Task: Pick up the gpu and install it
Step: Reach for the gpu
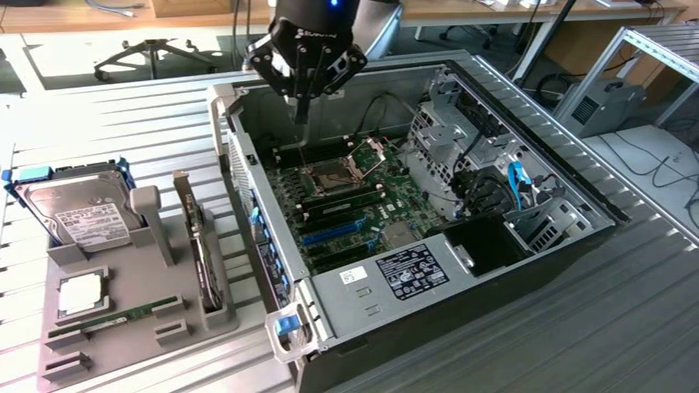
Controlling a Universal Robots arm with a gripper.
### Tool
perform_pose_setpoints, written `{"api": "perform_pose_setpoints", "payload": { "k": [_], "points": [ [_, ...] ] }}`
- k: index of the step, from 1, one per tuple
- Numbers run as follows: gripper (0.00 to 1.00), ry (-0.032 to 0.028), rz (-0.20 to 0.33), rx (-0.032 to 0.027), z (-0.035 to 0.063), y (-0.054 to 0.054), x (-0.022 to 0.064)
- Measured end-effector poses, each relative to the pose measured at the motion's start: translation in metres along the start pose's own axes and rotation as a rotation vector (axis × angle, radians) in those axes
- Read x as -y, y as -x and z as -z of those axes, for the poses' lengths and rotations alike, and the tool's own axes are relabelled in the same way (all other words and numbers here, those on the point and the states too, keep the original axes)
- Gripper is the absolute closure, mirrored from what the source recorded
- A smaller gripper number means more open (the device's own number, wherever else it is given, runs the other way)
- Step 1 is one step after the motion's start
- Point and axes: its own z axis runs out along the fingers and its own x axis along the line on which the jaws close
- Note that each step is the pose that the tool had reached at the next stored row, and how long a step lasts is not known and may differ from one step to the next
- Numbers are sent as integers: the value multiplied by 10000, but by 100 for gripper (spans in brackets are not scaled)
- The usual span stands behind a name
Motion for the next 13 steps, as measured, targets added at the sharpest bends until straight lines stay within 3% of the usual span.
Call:
{"api": "perform_pose_setpoints", "payload": {
  "k": [6,13],
  "points": [
    [89,0,2,12,-15,-219,17],
    [89,1,2,15,-27,-387,31]
  ]
}}
